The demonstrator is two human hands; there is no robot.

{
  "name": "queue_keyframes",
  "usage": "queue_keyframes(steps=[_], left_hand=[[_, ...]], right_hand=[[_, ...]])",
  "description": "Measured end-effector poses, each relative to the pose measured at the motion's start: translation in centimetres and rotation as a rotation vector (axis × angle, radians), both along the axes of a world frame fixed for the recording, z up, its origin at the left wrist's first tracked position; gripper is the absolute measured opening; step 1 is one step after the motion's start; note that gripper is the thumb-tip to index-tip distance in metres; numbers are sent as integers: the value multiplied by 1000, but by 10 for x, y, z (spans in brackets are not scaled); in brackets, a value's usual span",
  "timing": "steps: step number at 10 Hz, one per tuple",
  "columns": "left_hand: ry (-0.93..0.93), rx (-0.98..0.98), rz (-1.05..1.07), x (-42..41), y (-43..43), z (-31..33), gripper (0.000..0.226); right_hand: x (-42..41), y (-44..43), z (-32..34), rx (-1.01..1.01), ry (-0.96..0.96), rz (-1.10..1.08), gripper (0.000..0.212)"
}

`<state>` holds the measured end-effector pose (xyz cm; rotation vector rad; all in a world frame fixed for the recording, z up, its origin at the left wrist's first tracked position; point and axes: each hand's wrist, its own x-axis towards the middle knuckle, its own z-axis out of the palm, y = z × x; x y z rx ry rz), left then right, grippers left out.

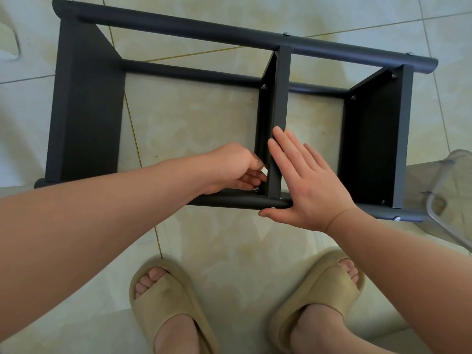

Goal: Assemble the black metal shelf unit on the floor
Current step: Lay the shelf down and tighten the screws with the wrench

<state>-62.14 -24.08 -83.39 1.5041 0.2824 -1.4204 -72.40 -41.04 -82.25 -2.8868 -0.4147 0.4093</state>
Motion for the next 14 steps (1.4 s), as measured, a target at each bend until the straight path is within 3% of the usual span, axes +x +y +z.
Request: queue_keyframes(steps=[2,14], left_hand=[[-94,-18,-135,5,3,3,22],[-475,-24,-627,0,17,3,18]], right_hand=[[0,0,0,-5,1,3,114],[0,0,-2,-15,-5,5,116]])
